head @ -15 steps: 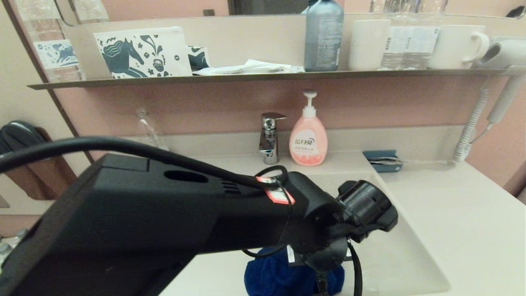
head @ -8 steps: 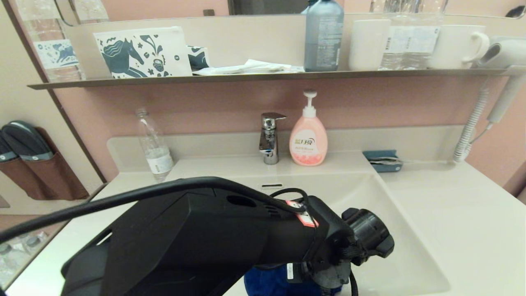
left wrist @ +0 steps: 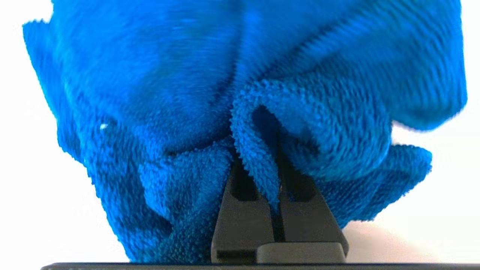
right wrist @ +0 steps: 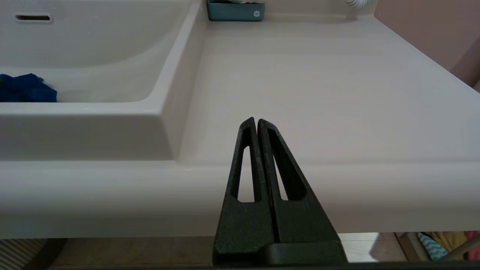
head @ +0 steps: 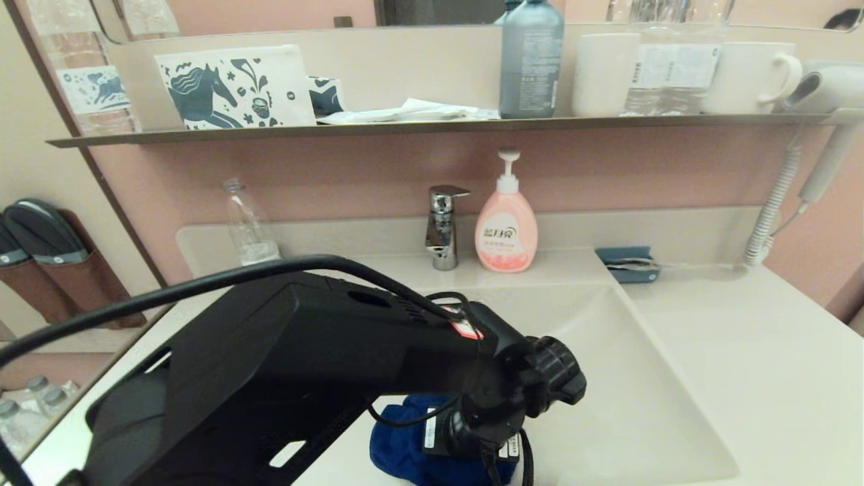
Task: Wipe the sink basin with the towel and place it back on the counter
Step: Wipe the sink
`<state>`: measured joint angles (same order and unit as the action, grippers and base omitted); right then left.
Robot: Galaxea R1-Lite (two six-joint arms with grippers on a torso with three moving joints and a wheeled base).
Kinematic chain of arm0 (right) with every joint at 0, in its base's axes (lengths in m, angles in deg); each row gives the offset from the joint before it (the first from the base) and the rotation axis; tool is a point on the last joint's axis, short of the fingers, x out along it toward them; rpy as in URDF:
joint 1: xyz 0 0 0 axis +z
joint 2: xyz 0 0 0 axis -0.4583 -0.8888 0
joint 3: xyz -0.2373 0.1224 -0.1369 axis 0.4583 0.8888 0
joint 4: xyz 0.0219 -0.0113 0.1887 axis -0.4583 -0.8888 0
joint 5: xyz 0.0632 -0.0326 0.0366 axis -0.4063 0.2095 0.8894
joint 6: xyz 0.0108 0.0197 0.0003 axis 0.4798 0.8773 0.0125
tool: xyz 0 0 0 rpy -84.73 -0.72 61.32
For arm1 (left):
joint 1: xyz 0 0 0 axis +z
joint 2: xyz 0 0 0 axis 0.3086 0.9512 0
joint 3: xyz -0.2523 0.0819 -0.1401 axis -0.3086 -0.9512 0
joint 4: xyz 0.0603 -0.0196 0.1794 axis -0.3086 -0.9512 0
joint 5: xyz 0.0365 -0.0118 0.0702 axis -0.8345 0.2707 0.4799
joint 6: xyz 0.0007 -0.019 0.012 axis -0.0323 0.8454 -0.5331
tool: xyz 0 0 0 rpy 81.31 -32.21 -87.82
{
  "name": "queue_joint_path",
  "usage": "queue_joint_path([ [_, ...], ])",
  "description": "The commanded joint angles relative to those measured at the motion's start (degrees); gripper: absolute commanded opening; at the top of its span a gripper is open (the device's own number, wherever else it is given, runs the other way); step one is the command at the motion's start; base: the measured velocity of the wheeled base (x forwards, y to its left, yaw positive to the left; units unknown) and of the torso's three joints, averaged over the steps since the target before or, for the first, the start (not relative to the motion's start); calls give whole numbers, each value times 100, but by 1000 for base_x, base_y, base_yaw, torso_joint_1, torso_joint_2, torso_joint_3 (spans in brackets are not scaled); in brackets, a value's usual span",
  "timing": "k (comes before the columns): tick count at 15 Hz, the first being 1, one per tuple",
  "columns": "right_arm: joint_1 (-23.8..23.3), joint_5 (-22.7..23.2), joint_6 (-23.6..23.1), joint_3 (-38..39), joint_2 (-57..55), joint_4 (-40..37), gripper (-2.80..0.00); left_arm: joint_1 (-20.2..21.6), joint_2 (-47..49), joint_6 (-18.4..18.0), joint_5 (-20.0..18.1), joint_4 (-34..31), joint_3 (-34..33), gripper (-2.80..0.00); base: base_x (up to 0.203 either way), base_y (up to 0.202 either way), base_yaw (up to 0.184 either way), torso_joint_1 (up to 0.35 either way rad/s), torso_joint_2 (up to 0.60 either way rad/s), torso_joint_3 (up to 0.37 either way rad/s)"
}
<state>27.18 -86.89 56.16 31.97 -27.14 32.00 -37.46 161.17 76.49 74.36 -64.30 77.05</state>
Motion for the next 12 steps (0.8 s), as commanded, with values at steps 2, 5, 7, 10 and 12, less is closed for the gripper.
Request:
queue_joint_path([
  [2,1,4,-3,1,0,0,-280,233,-331,26,0,-26,-781,-280,0,0,0,0,0,0],
  [5,1,4,-3,1,0,0,-280,515,-620,5,3,169,-1549,-280,0,0,0,0,0,0],
  [7,1,4,-3,1,0,0,-280,828,-749,-134,34,322,-1802,-280,0,0,0,0,0,0],
  [10,1,4,-3,1,0,0,-280,1265,-868,-740,363,460,-2314,-280,0,0,0,0,0,0],
  [12,1,4,-3,1,0,0,-280,1635,-888,-1139,671,804,-2513,-280,0,0,0,0,0,0],
])
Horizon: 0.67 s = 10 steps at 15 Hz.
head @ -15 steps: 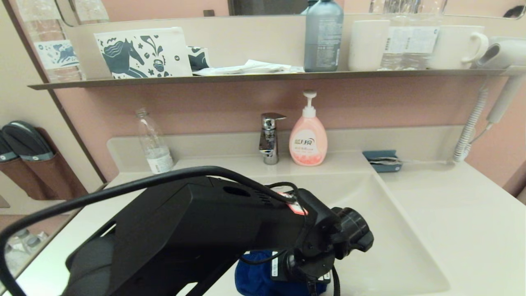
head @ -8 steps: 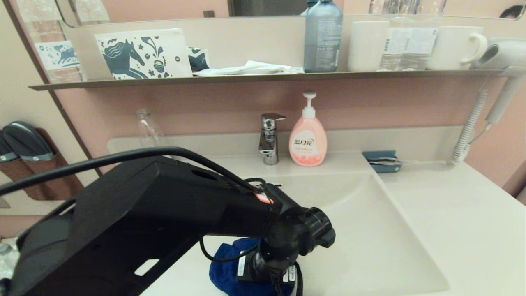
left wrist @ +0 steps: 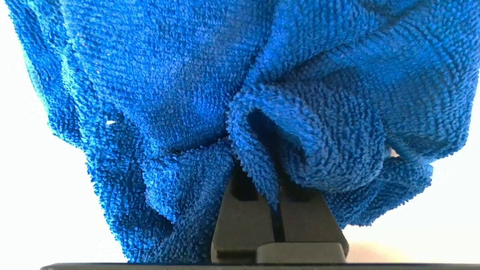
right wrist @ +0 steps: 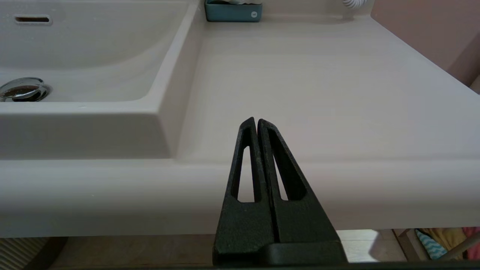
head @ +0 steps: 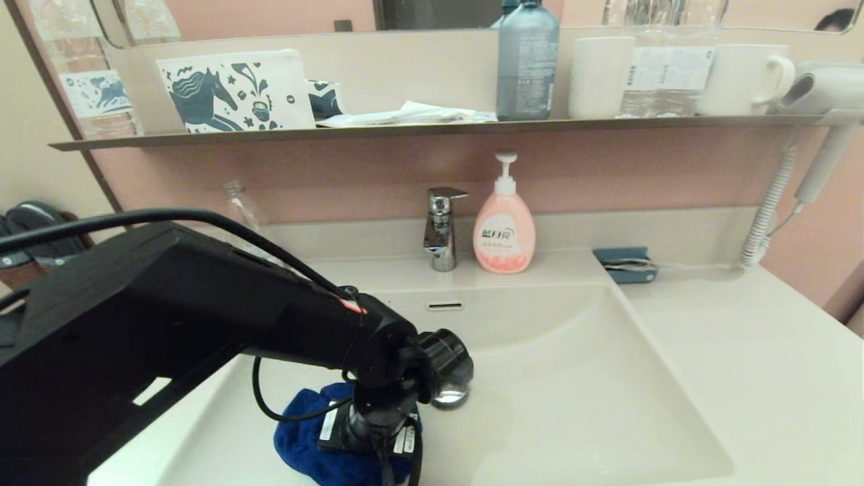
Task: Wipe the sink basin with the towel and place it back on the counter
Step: Wipe the sink
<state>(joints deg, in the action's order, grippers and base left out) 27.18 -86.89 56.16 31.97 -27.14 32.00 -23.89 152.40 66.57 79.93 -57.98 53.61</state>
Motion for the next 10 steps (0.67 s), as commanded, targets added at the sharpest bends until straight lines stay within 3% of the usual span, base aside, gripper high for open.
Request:
queue_joint_path([
  [1,1,5,-3,1,0,0,-280,442,-21,-333,150,329,-191,-280,0,0,0,0,0,0],
  [7,1,5,-3,1,0,0,-280,1425,-125,-1784,388,1573,-165,-280,0,0,0,0,0,0],
  [10,1,5,-3,1,0,0,-280,1744,-100,-2290,429,2178,-164,-280,0,0,0,0,0,0],
])
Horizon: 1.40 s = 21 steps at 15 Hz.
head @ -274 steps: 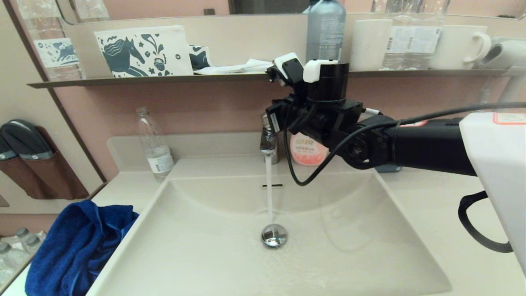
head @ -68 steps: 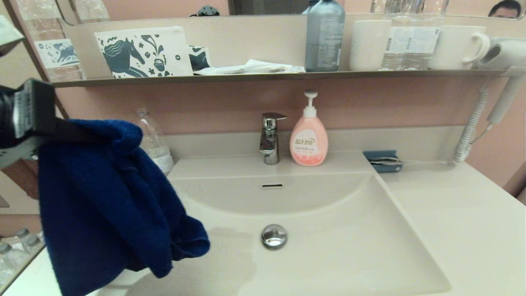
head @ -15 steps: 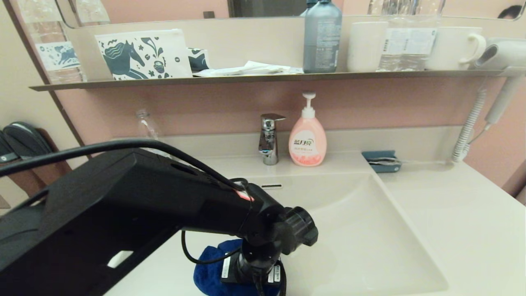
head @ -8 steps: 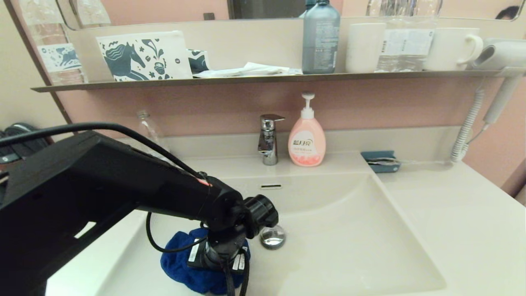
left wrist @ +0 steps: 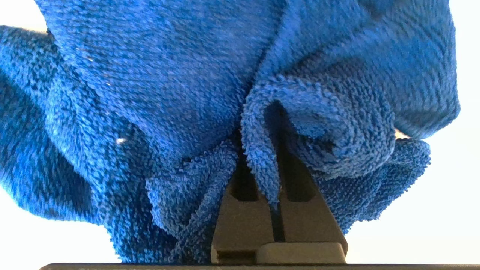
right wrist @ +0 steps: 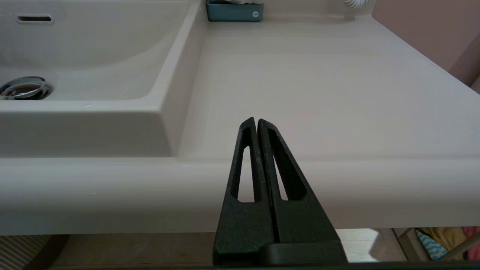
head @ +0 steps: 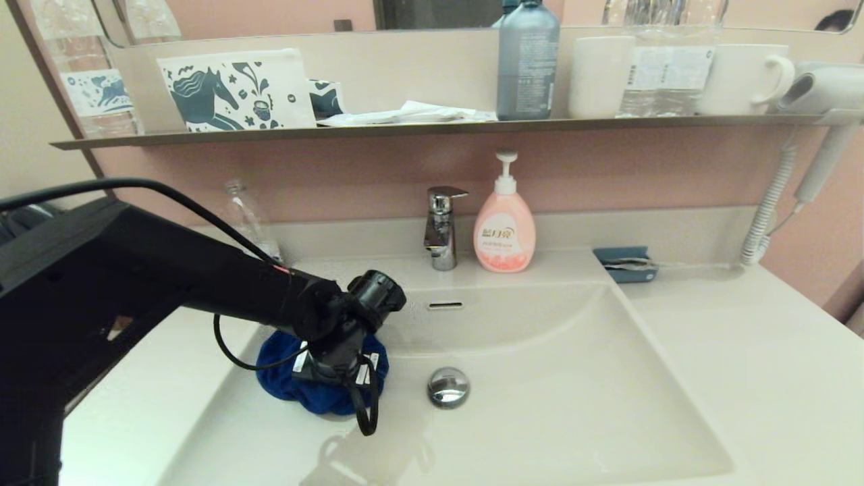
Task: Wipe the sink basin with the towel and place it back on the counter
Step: Wipe the sink
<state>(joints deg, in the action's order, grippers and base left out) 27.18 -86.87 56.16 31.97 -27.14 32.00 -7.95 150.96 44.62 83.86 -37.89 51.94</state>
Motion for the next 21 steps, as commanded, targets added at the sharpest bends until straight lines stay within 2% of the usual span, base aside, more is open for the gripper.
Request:
queue_joint_path([
  [1,1,2,-3,1,0,0,-280,172,60,-107,36,377,5,-280,0,0,0,0,0,0],
  [3,1,2,-3,1,0,0,-280,155,118,-50,31,987,-83,-280,0,0,0,0,0,0],
  [5,1,2,-3,1,0,0,-280,-7,150,181,-9,1513,-223,-280,0,0,0,0,0,0],
  [8,1,2,-3,1,0,0,-280,-509,303,1093,-13,1588,-161,-280,0,0,0,0,0,0],
  [10,1,2,-3,1,0,0,-280,-757,389,1422,-11,1571,86,-280,0,0,0,0,0,0],
  [14,1,2,-3,1,0,0,-280,-1143,603,1663,43,1486,718,-280,0,0,0,0,0,0],
  [21,1,2,-3,1,0,0,-280,-1907,996,2355,80,462,2177,-280,0,0,0,0,0,0],
])
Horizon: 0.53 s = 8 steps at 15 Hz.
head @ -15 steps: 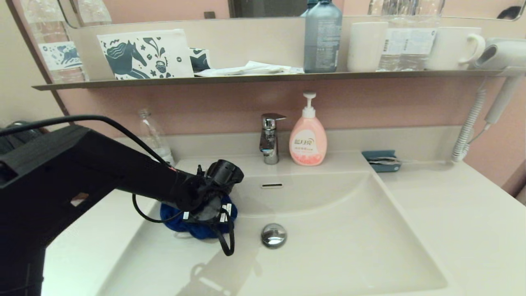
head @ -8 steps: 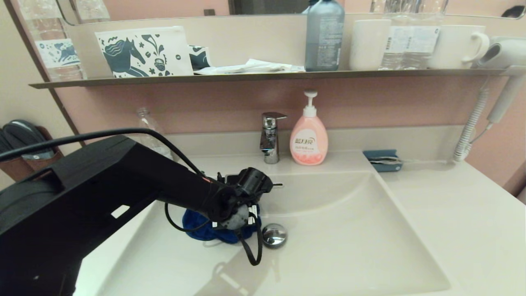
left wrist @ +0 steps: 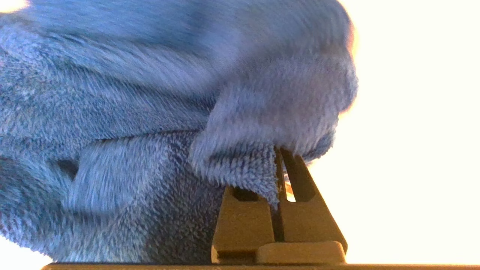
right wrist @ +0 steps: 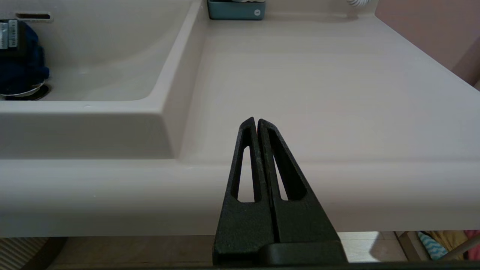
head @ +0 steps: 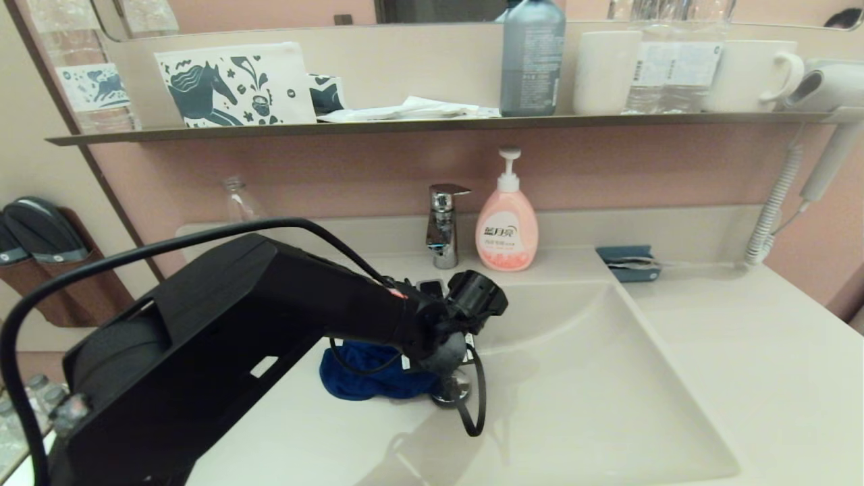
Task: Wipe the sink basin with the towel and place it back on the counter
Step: Wipe the sink
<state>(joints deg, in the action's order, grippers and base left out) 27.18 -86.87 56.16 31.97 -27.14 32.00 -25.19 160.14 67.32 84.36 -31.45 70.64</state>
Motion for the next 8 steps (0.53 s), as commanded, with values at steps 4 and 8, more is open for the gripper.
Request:
queue_joint_path([
  [4,1,2,-3,1,0,0,-280,-607,180,410,38,-669,708,-280,0,0,0,0,0,0],
  [8,1,2,-3,1,0,0,-280,-899,175,528,39,-688,713,-280,0,0,0,0,0,0],
])
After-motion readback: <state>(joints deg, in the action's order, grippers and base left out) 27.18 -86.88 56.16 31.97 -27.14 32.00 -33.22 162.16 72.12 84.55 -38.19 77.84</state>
